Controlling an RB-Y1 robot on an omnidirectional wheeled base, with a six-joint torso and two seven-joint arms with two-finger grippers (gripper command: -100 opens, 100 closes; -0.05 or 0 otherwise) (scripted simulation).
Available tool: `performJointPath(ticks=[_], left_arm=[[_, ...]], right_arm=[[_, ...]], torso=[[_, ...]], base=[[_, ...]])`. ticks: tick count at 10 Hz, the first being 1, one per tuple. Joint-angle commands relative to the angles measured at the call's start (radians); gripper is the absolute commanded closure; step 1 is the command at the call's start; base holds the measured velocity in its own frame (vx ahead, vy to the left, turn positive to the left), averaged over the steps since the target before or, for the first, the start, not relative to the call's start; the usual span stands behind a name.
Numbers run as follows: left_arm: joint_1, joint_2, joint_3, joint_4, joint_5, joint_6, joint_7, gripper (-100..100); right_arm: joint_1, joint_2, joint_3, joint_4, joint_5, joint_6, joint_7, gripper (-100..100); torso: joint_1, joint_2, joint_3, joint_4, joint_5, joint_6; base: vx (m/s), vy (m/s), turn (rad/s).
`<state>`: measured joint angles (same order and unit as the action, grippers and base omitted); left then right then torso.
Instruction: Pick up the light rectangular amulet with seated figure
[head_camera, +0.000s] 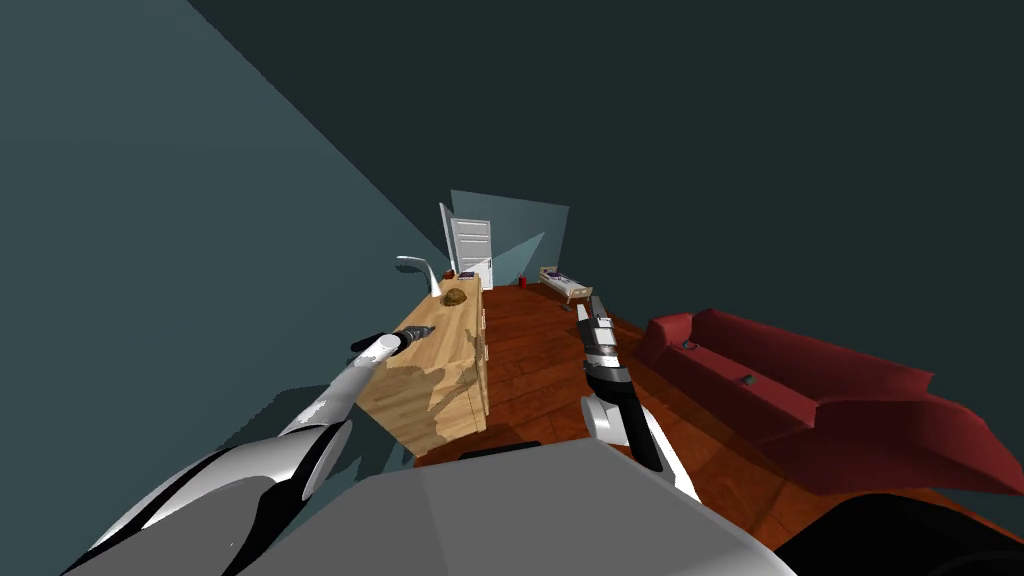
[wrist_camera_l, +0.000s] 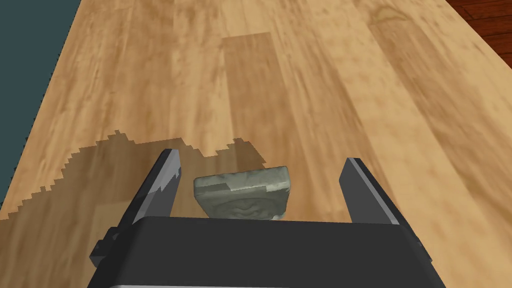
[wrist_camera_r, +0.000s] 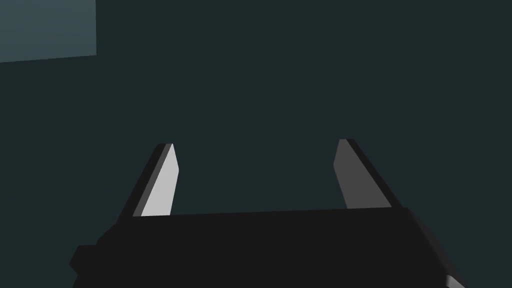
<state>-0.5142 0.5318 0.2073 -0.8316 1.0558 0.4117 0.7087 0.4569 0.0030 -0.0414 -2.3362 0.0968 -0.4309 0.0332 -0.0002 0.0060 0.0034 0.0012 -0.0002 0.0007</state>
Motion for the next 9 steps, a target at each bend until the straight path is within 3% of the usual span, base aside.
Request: performJointPath(ticks=[1, 2, 3, 4, 5, 6, 9], left_arm=[[-0.009, 0.036, 0.017, 0.050, 0.050, -0.015, -0.050, -100], [-0.009, 0.036, 0.017, 0.059, 0.067, -0.015, -0.050, -100], [-0.007, 0.076, 0.044, 0.087, 0.096, -0.033, -0.073, -100], [-0.007, 0.076, 0.044, 0.098, 0.106, -0.033, -0.073, -100], [0.000, 0.069, 0.040, 0.074, 0.082, -0.027, -0.052, -100], [0.002, 0.070, 0.041, 0.073, 0.084, -0.028, -0.053, 100], [0.002, 0.071, 0.042, 0.073, 0.084, -0.029, -0.052, 100]], right_arm=[[0.000, 0.000, 0.000, 0.000, 0.000, 0.000, 0.000, 0], [0.000, 0.000, 0.000, 0.000, 0.000, 0.000, 0.000, 0], [0.000, 0.000, 0.000, 0.000, 0.000, 0.000, 0.000, 0], [0.000, 0.000, 0.000, 0.000, 0.000, 0.000, 0.000, 0], [0.000, 0.000, 0.000, 0.000, 0.000, 0.000, 0.000, 0], [0.000, 0.000, 0.000, 0.000, 0.000, 0.000, 0.000, 0], [0.000, 0.000, 0.000, 0.000, 0.000, 0.000, 0.000, 0]], torso=[[0.000, 0.000, 0.000, 0.000, 0.000, 0.000], [0.001, 0.000, 0.000, 0.000, 0.000, -0.001], [0.003, -0.002, -0.001, 0.000, 0.001, -0.002], [0.002, -0.002, -0.001, 0.000, 0.000, 0.001], [0.003, -0.003, -0.001, -0.001, 0.001, -0.001], [0.003, -0.004, -0.002, -0.001, 0.001, -0.001], [0.003, -0.006, -0.004, -0.002, 0.001, -0.001]], base=[[-0.080, -0.022, -0.274], [-0.036, -0.001, -0.029], [-0.052, -0.017, -0.396], [-0.044, -0.009, -0.205], [-0.015, -0.004, 0.000], [-0.003, 0.001, 0.011], [0.000, 0.000, 0.000]])
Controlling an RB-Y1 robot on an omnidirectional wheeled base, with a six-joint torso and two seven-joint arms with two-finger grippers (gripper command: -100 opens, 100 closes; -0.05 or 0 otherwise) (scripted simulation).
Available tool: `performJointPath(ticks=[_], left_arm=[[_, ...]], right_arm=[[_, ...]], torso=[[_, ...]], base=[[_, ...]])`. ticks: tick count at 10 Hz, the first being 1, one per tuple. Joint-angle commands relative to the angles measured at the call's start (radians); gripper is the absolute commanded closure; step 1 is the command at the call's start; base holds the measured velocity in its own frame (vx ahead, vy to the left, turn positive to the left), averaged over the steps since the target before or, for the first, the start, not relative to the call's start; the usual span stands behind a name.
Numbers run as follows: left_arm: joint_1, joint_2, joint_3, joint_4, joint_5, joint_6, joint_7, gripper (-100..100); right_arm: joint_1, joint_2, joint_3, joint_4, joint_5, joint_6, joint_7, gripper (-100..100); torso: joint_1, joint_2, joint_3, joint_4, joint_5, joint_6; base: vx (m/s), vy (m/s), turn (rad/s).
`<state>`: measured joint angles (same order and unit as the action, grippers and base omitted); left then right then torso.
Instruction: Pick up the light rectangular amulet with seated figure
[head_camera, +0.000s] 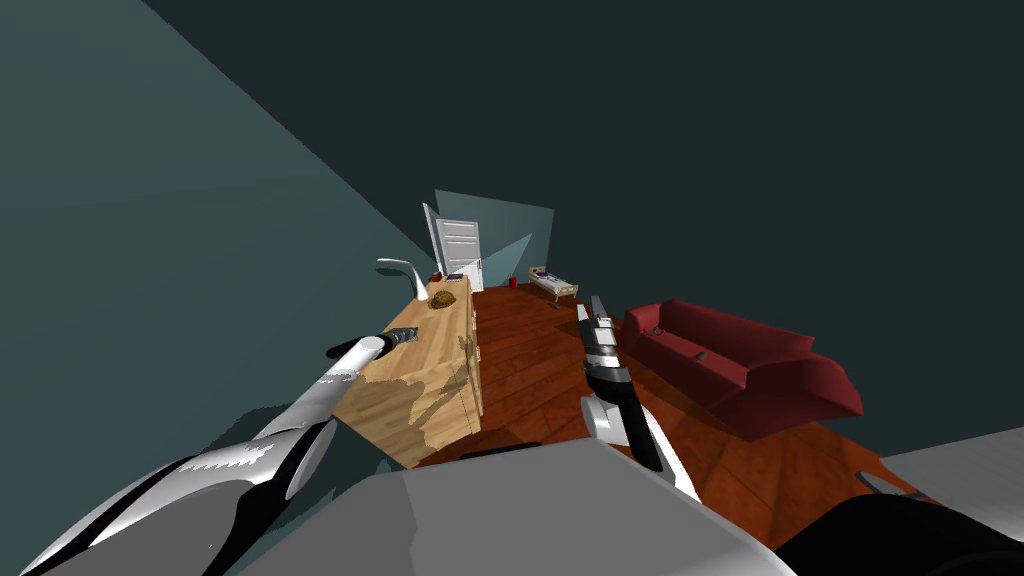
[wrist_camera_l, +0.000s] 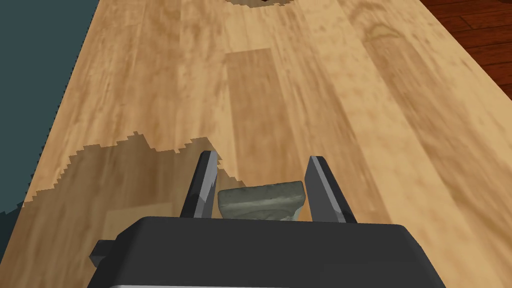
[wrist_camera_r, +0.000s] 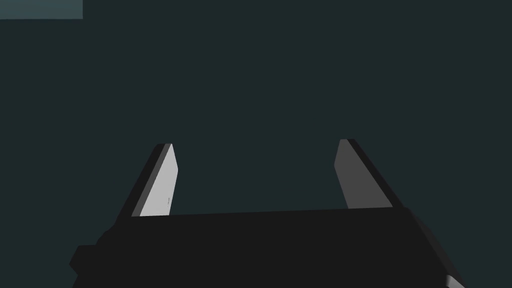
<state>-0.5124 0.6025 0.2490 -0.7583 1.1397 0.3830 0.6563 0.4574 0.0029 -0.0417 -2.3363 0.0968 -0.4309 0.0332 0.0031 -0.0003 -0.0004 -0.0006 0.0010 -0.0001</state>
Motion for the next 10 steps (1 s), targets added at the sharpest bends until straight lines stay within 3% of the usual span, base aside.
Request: performJointPath(ticks=[1, 2, 3, 4, 5, 7, 8, 10], left_arm=[[0.000, 0.000, 0.000, 0.000, 0.000, 0.000, 0.000, 100], [0.000, 0.000, 0.000, 0.000, 0.000, 0.000, 0.000, 0], [-0.011, -0.035, -0.024, -0.014, -0.017, 0.014, 0.002, 100], [-0.014, -0.074, -0.051, -0.053, -0.056, 0.031, 0.025, 100], [-0.014, -0.075, -0.051, -0.053, -0.056, 0.031, 0.025, 100], [-0.018, -0.143, -0.104, -0.131, -0.134, 0.066, 0.070, 100], [-0.018, -0.154, -0.104, -0.131, -0.134, 0.066, 0.070, 100], [-0.023, -0.223, -0.157, -0.208, -0.207, 0.102, 0.115, 100]], right_arm=[[0.000, 0.000, 0.000, 0.000, 0.000, 0.000, 0.000, 0], [0.000, 0.000, 0.000, 0.000, 0.000, 0.000, 0.000, 0], [0.000, 0.000, 0.000, 0.000, 0.000, 0.000, 0.000, 0], [0.000, 0.000, 0.000, 0.000, 0.000, 0.000, 0.000, 0], [0.000, 0.000, 0.000, 0.000, 0.000, 0.000, 0.000, 0], [0.000, 0.000, 0.000, 0.000, 0.000, 0.000, 0.000, 0], [0.000, 0.000, 0.000, 0.000, 0.000, 0.000, 0.000, 0], [0.000, 0.000, 0.000, 0.000, 0.000, 0.000, 0.000, 0]], torso=[[0.000, 0.000, 0.000, 0.000, 0.000, 0.000], [0.000, 0.000, 0.000, 0.000, 0.000, 0.000], [0.000, 0.000, 0.000, 0.000, 0.000, 0.000], [0.002, -0.002, -0.001, -0.001, 0.001, -0.003], [0.002, -0.006, -0.003, -0.002, 0.001, -0.002], [0.004, -0.005, -0.004, -0.003, 0.002, -0.003], [0.005, -0.007, -0.005, -0.003, 0.002, -0.003], [0.006, -0.008, -0.006, -0.005, 0.003, -0.003]], base=[[0.000, 0.000, 0.000], [0.000, 0.000, 0.000], [0.045, 0.022, 0.377], [0.116, 0.017, 0.491], [0.087, 0.013, 0.327], [0.092, 0.033, 0.401], [0.080, 0.021, 0.307], [0.080, 0.016, 0.421]])
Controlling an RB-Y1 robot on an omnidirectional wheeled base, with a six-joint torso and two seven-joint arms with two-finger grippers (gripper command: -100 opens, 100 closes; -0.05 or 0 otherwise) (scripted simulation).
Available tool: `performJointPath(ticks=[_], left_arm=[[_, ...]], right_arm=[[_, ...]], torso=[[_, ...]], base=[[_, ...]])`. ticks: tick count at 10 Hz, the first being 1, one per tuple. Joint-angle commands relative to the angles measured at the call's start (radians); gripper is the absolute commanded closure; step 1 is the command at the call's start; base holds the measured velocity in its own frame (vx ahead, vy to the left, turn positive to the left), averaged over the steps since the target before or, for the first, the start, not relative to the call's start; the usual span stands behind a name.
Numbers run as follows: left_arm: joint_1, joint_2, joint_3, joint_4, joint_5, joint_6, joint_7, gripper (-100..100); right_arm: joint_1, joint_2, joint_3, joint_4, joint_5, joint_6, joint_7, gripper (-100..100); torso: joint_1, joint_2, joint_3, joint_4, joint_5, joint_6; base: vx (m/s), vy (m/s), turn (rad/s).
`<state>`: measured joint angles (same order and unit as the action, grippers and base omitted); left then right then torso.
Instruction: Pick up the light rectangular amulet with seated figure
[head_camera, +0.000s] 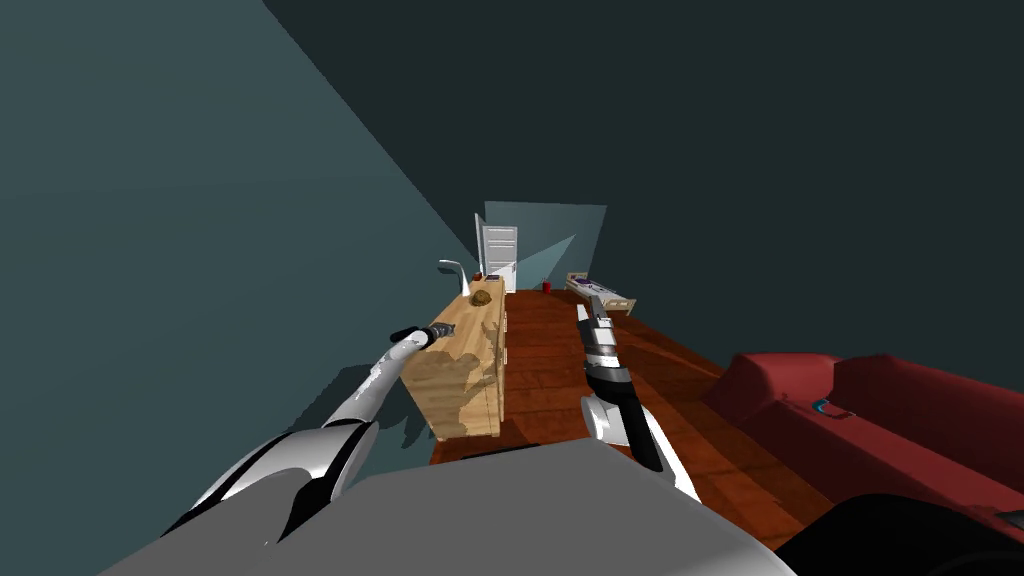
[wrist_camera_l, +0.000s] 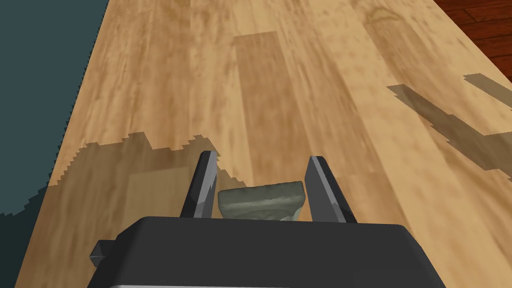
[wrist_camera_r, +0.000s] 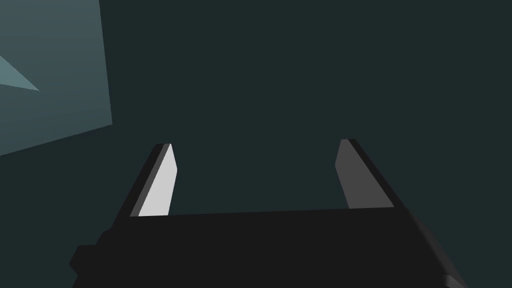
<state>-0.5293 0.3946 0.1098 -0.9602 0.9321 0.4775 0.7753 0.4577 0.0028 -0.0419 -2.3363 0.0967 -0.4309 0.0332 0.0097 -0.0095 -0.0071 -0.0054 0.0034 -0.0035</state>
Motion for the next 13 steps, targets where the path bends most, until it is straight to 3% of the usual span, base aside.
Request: performJointPath(ticks=[1, 3, 5, 6, 8, 9, 12, 13], left_arm=[[-0.007, -0.026, -0.018, -0.008, -0.004, 0.007, -0.004, 100], [-0.011, -0.099, -0.071, -0.086, -0.082, 0.042, 0.041, 100], [-0.011, -0.106, -0.071, -0.086, -0.082, 0.042, 0.041, 100], [-0.014, -0.146, -0.097, -0.125, -0.120, 0.060, 0.064, 100], [-0.014, -0.146, -0.097, -0.125, -0.120, 0.060, 0.064, 100], [-0.016, -0.186, -0.124, -0.154, -0.159, 0.077, 0.086, 100], [-0.021, -0.184, -0.122, -0.154, -0.157, 0.075, 0.083, 100], [-0.020, -0.184, -0.122, -0.157, -0.158, 0.077, 0.086, 0]], right_arm=[[0.000, 0.000, 0.000, 0.000, 0.000, 0.000, 0.000, 0], [0.000, 0.000, 0.000, 0.000, 0.000, 0.000, 0.000, 0], [0.000, 0.000, 0.000, 0.000, 0.000, 0.000, 0.000, 0], [0.000, 0.000, 0.000, 0.000, 0.000, 0.000, 0.000, 0], [0.000, 0.000, 0.000, 0.000, 0.000, 0.000, 0.000, 0], [-0.001, 0.000, 0.000, 0.000, 0.000, 0.000, 0.000, 0], [-0.001, 0.000, 0.000, 0.000, 0.000, 0.000, 0.000, 0], [-0.001, 0.000, 0.000, 0.000, 0.000, 0.000, 0.000, 0]], torso=[[0.000, 0.000, 0.000, 0.000, 0.000, 0.000], [0.000, 0.000, 0.000, 0.000, 0.000, 0.000], [0.000, 0.000, 0.000, -0.001, 0.000, 0.001], [0.000, 0.002, 0.001, 0.000, 0.001, 0.002], [0.000, 0.002, 0.001, 0.000, 0.000, 0.001], [0.000, 0.003, 0.002, 0.001, 0.000, 0.003], [0.000, 0.004, 0.002, 0.001, 0.000, 0.003], [0.001, 0.005, 0.002, 0.001, 0.000, 0.002]], base=[[0.079, 0.008, 0.348], [0.094, 0.009, 0.392], [0.054, -0.007, 0.182], [0.050, -0.008, 0.382], [0.039, -0.007, 0.083], [0.048, 0.004, 0.351], [0.030, -0.008, 0.068], [0.000, 0.000, 0.000]])
